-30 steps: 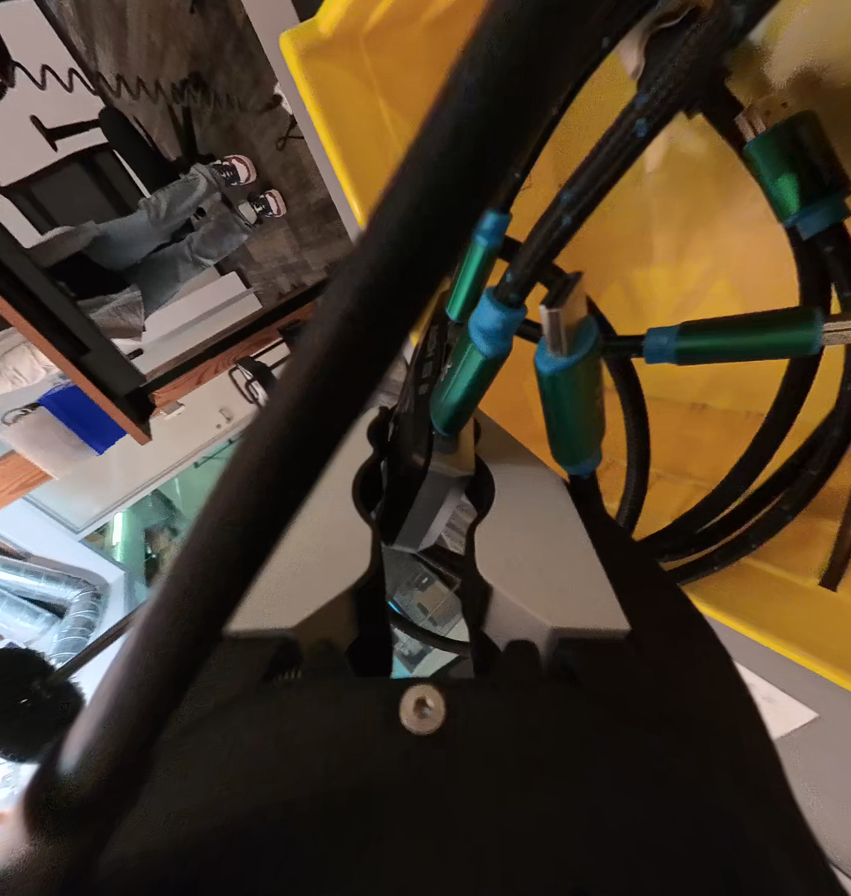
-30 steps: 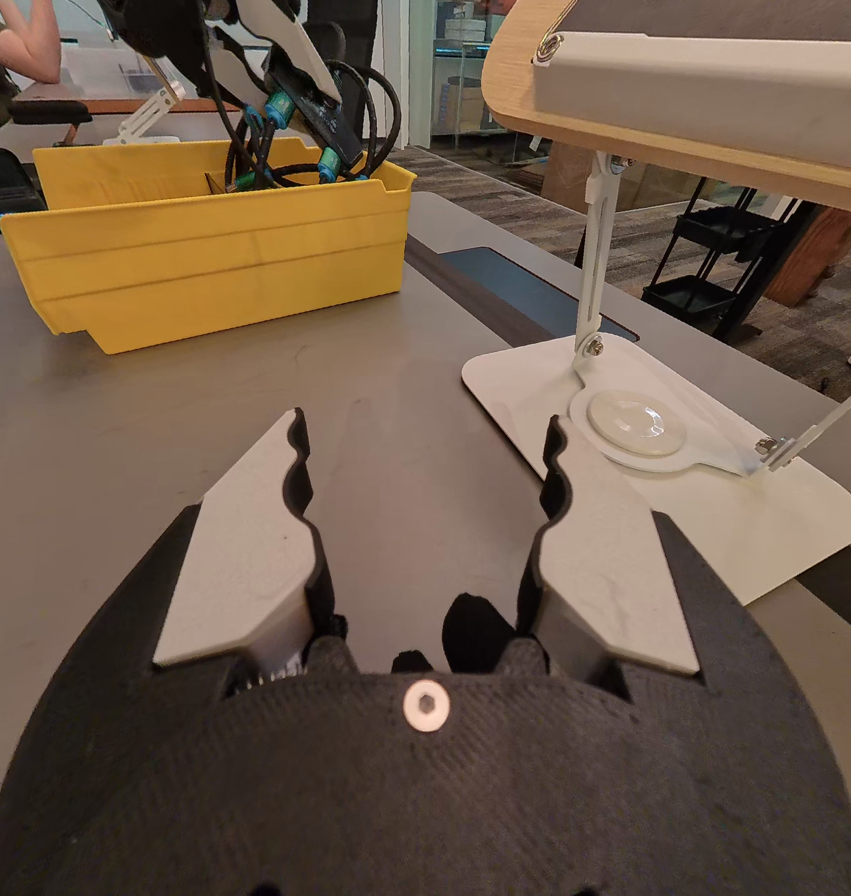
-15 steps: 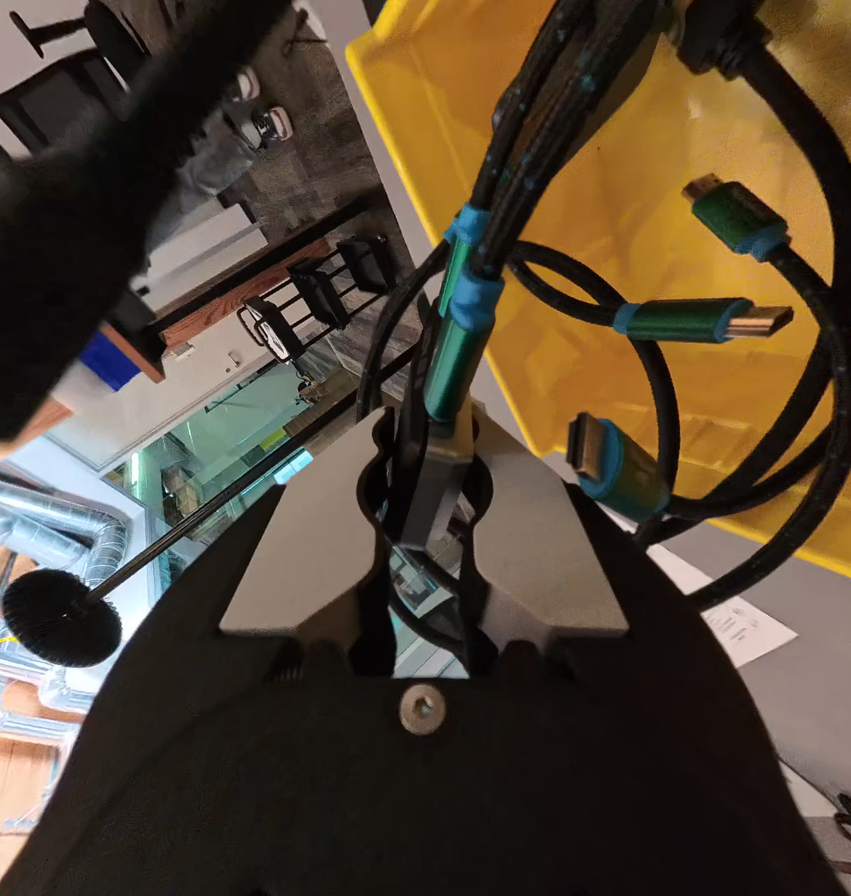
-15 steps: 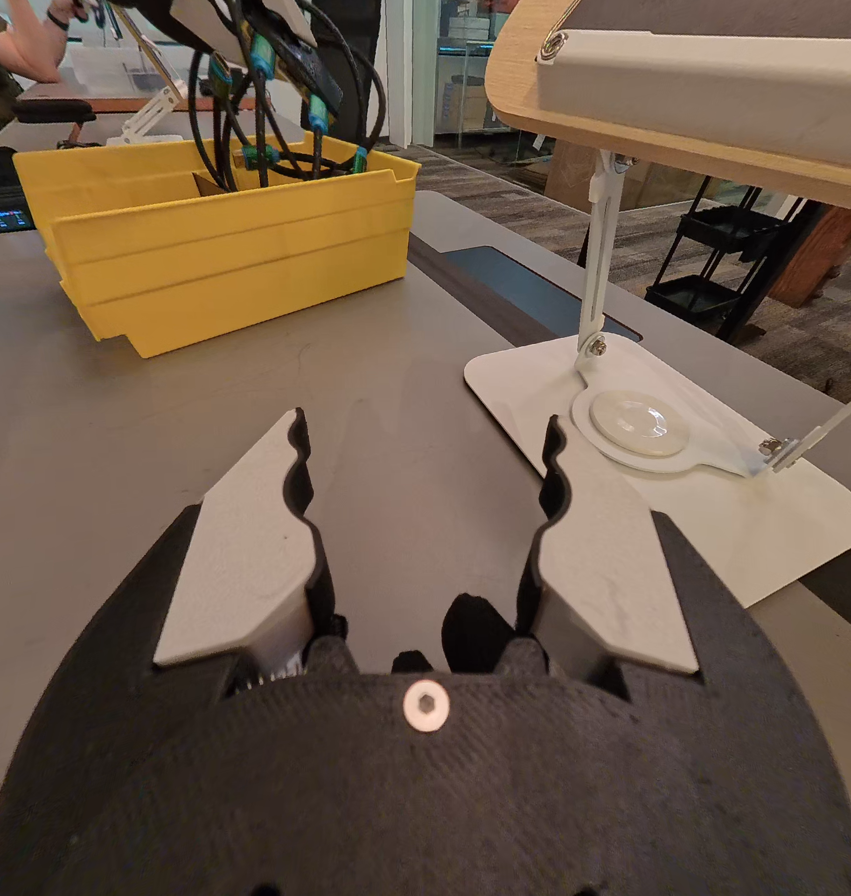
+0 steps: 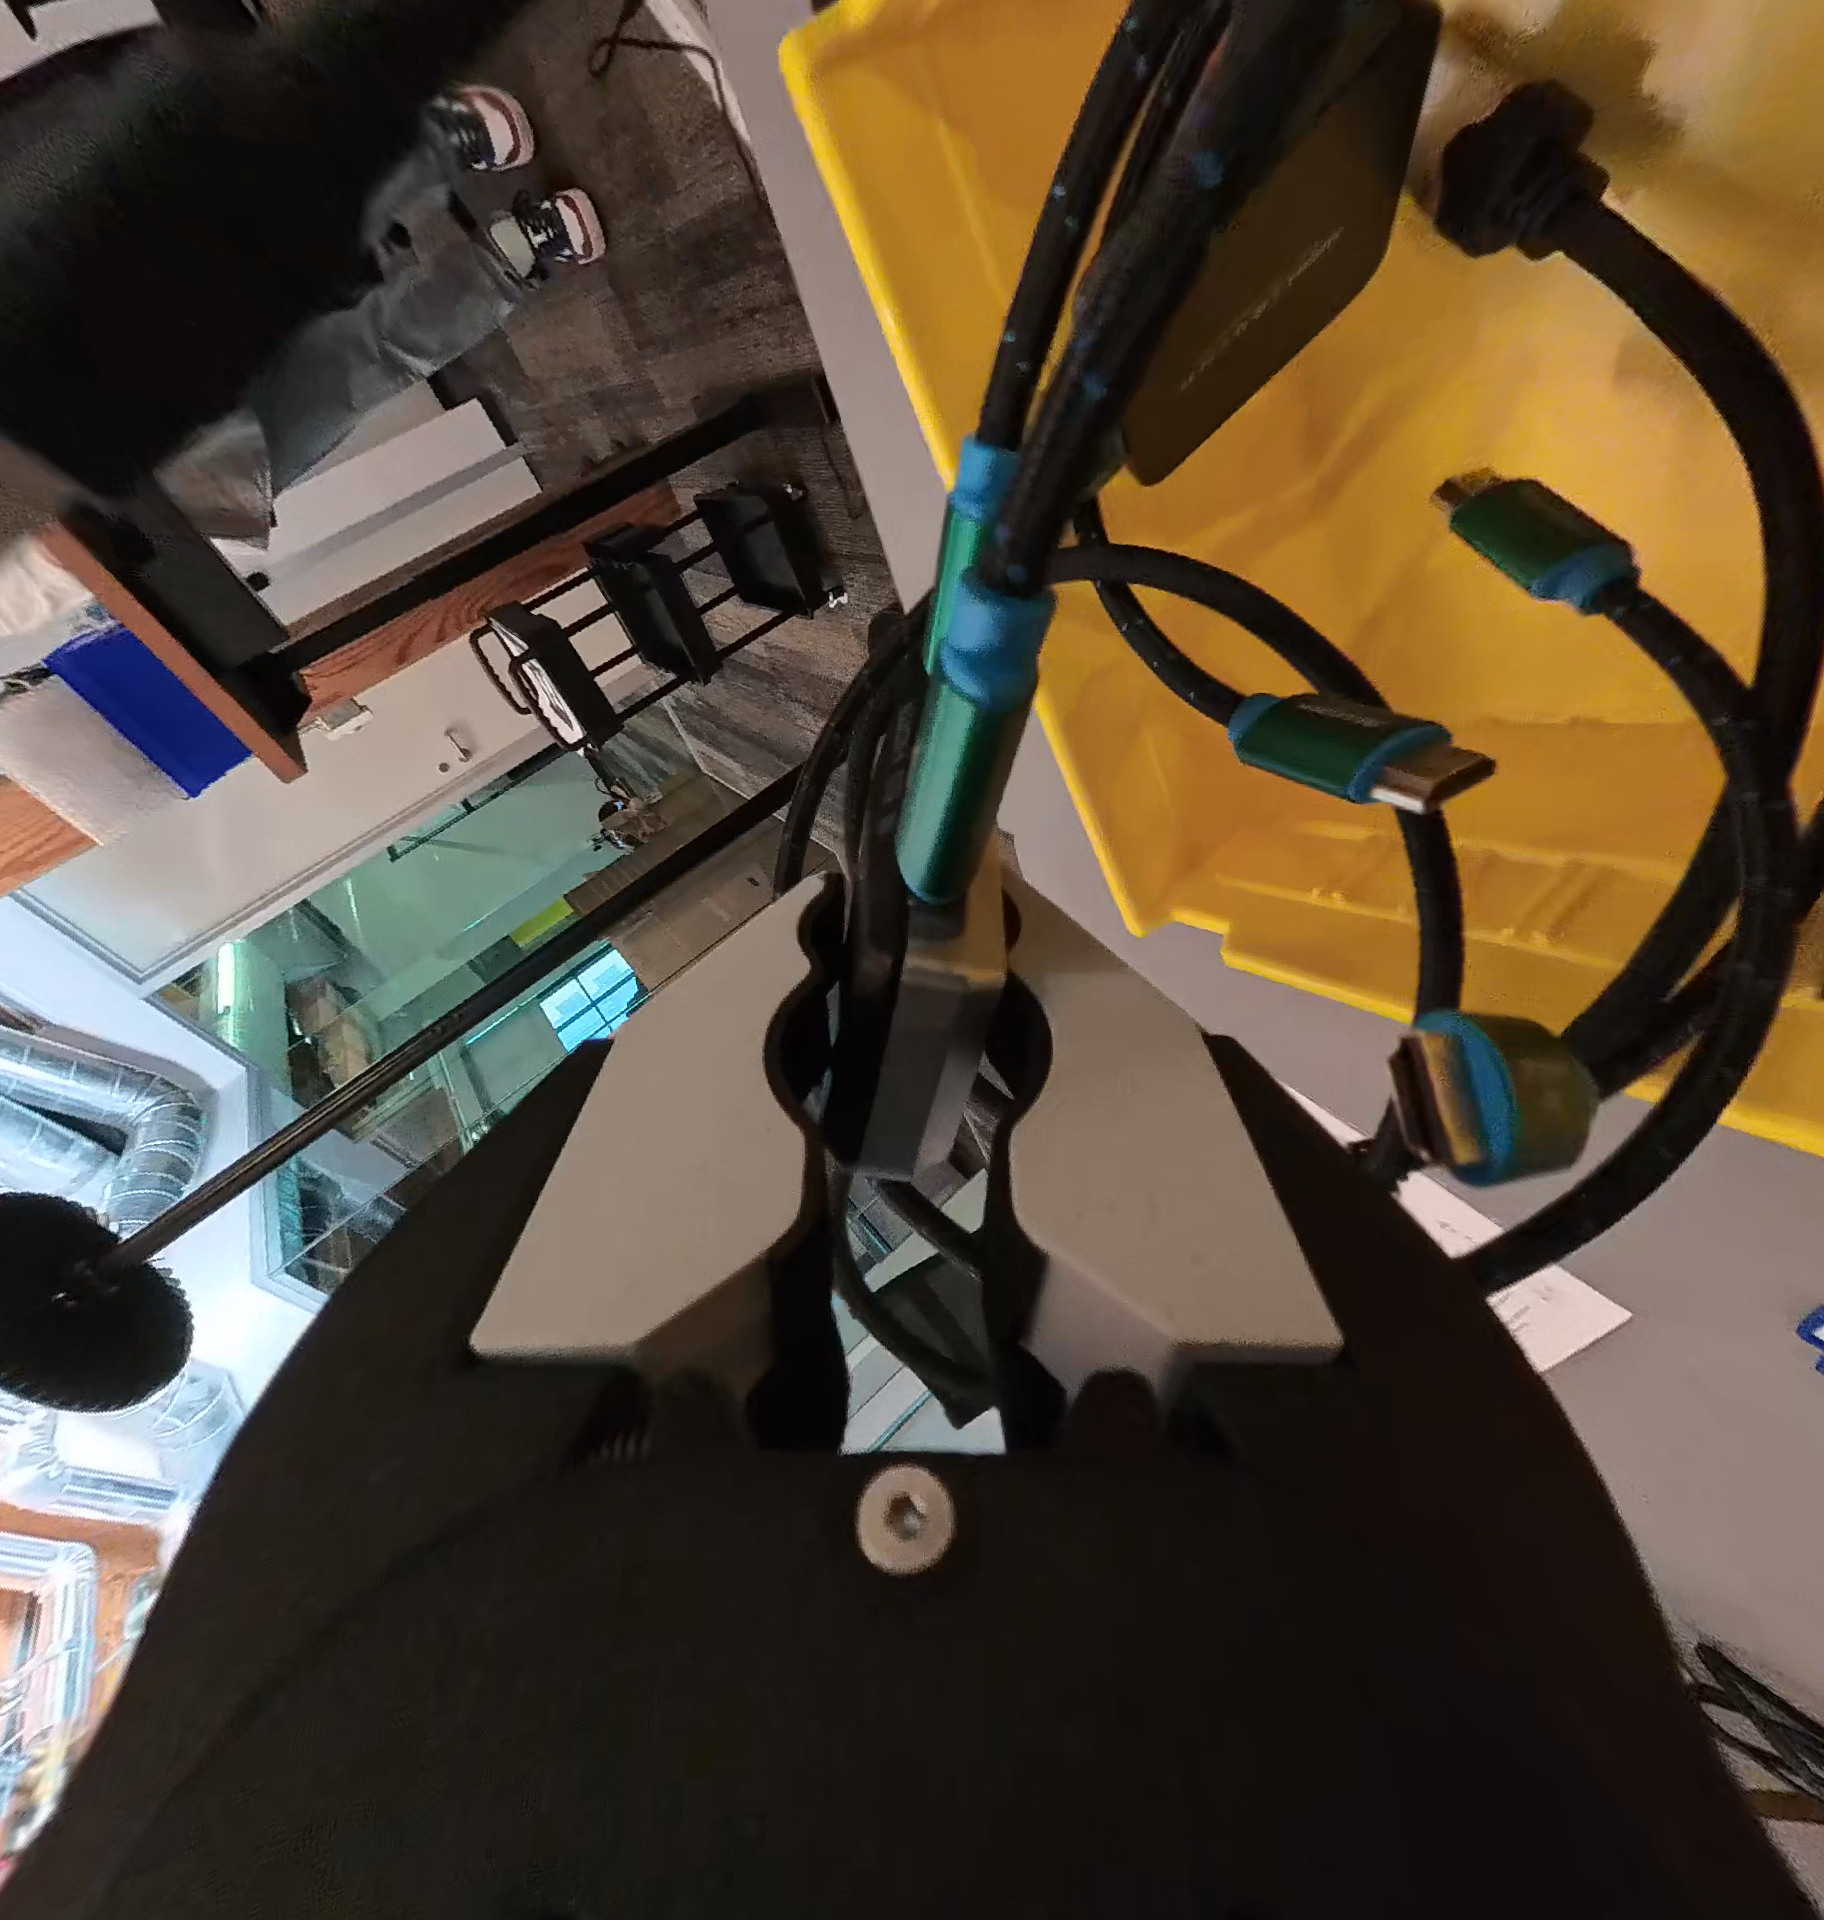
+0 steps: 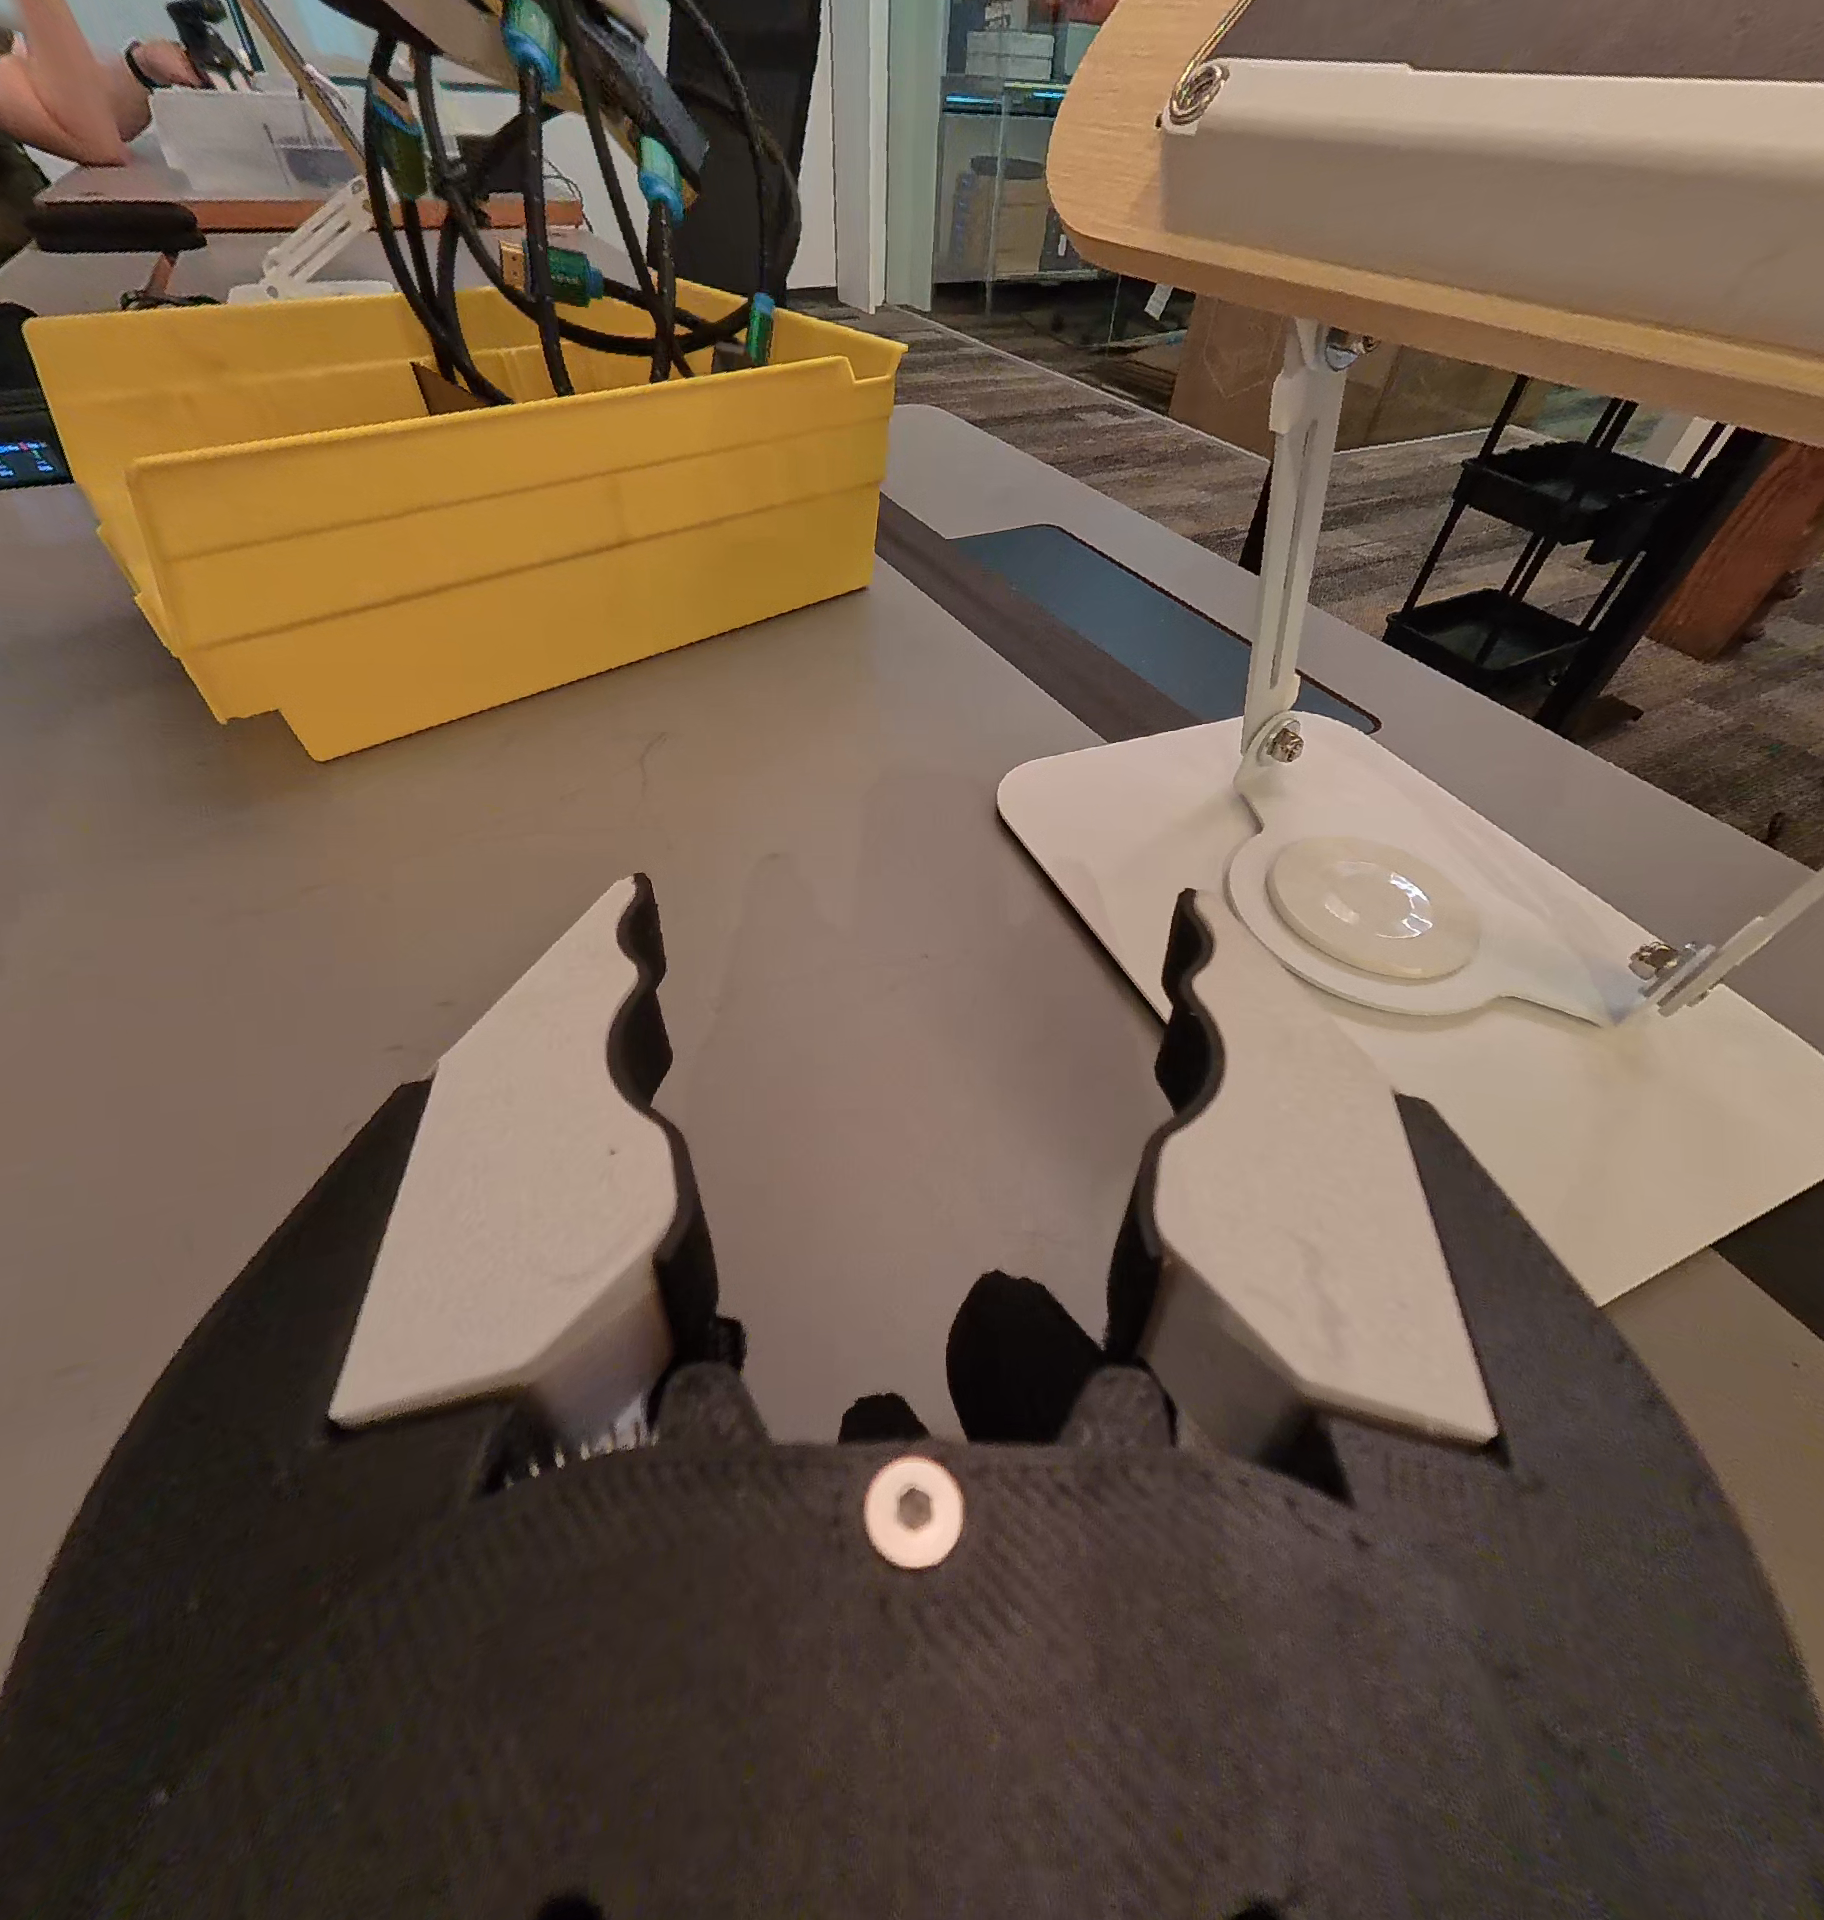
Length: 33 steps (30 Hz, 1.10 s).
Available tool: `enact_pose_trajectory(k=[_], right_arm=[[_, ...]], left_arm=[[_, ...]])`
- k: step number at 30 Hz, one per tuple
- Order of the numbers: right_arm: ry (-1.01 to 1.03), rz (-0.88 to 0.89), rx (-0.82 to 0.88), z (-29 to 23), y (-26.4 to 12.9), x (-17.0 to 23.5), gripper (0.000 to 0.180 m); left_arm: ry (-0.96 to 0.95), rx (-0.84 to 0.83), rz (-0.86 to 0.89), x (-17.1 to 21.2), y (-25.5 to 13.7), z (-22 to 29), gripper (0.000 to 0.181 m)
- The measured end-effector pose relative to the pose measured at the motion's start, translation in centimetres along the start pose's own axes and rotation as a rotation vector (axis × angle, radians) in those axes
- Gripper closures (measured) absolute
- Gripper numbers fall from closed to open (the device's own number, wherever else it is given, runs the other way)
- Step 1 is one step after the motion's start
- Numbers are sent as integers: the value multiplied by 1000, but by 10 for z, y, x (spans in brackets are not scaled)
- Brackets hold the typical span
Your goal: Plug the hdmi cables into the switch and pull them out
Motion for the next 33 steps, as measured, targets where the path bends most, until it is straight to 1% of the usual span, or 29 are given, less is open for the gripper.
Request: enact_pose_trajectory(k=[3, 5, 7, 8, 12, 15, 17, 19, 23, 24, 28, 30, 33], right_arm=[[-1, -1, -1, 0, 0, 0, 84], [-2, 0, -1, 0, 0, 0, 84], [-3, 0, -1, 0, 0, 0, 84], [-3, 0, -2, 0, 0, 0, 84], [-1, 0, -3, 0, 0, 0, 84], [-2, -2, -3, 0, 1, 0, 84], [-4, -5, -4, -1, 1, 0, 84], [-7, -6, -4, -1, 1, 0, 84], [-8, -6, -5, -1, 1, 0, 84], [-8, -6, -6, -1, 1, 0, 84], [-7, -6, -8, -1, 1, 0, 84], [-5, -4, -9, -1, 1, 0, 84], [-4, -5, -11, -1, 1, 0, 84]], left_arm=[[6, 2, -29, -3, 5, 12, 159], [-43, 20, -38, -1, 7, 16, 158], [-69, 34, -16, 0, 3, 16, 154], [-80, 48, -4, 0, 0, 15, 148], [-168, 88, 48, 6, -19, -3, 141], [-228, 90, 81, 10, -30, -25, 144], [-256, 96, 87, 11, -30, -41, 143], [-261, 113, 73, 8, -22, -53, 144], [-230, 258, -11, -1, 13, -60, 139], [-213, 280, -12, -6, 22, -61, 140], [-140, 403, -46, -25, 55, -54, 144], [-135, 493, -60, -35, 66, -48, 144], [-146, 603, -127, -35, 84, -39, 142]])
Point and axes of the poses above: each gripper's, where its closed fingertips meet, y out along the fingers, x out of its underside, z = x × y across the jaws, the point moved 7 cm from there along -y, back along the fingers, and after that the axes turned 3 degrees about -x, right-handed, at the moved point
